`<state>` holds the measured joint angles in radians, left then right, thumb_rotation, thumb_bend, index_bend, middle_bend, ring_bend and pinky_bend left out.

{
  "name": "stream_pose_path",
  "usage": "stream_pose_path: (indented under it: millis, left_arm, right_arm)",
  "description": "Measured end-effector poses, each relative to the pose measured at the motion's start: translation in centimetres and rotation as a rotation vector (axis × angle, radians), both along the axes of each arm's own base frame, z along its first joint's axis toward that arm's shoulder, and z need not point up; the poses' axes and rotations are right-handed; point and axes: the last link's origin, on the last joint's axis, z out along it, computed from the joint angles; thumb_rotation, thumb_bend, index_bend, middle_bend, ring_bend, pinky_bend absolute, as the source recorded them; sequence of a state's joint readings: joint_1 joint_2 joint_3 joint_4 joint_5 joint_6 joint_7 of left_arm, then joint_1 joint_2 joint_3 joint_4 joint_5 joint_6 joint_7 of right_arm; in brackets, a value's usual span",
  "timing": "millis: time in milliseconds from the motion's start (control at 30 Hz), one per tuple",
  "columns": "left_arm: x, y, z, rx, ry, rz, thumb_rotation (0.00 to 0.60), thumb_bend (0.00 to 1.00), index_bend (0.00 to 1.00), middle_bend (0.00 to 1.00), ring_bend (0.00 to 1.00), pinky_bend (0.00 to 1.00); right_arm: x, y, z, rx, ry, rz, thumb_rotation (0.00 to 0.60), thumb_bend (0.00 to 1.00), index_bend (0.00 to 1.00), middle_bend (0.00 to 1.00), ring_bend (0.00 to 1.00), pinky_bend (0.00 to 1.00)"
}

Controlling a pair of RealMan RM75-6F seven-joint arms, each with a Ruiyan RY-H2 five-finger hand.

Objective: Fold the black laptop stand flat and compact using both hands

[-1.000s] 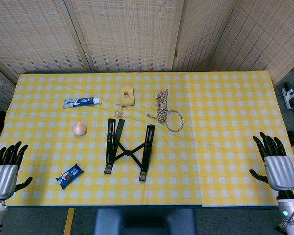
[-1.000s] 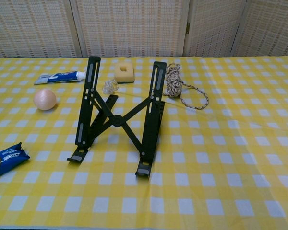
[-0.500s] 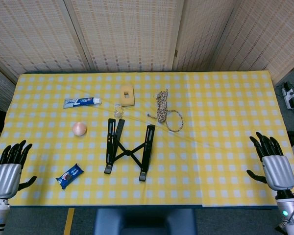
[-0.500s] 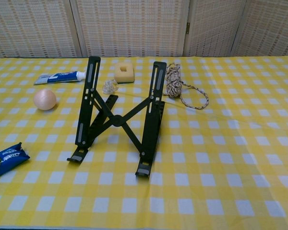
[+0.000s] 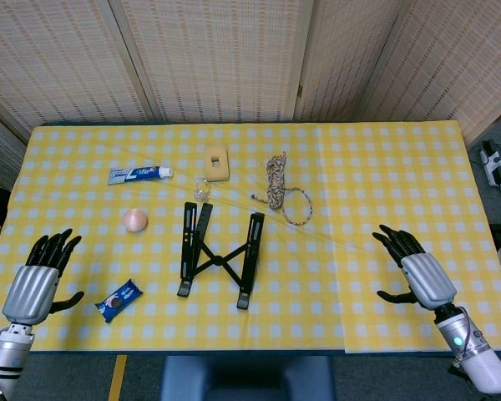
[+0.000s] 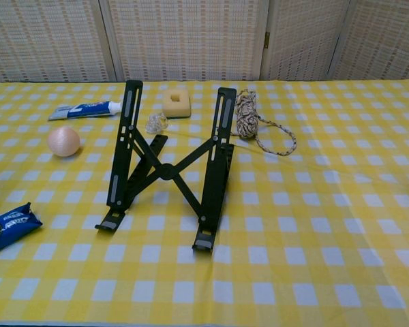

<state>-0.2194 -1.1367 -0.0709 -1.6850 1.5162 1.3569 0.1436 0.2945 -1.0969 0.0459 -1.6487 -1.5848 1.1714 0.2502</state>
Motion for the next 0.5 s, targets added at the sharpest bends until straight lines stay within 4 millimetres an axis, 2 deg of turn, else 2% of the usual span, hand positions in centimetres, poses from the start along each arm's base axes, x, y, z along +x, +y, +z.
stream_pose_path:
  millis: [167, 500]
  left_arm:
    - [1.1, 1.2, -0.7, -0.048, -0.020, -0.038, 0.600, 0.20, 0.08, 0.03, 0.01, 0.00]
    - [1.2, 1.3, -1.2, -0.070, -0.043, -0.035, 0.600, 0.20, 0.08, 0.04, 0.02, 0.00]
  right_arm:
    - [1.6, -1.8, -1.9, 0.107, -0.100, 0.005, 0.600, 0.18, 0.00, 0.00, 0.02, 0.00]
    - [5.6, -5.6, -5.9, 0.316, -0.362, -0.026, 0.600, 0.18, 0.00, 0.00, 0.02, 0.00]
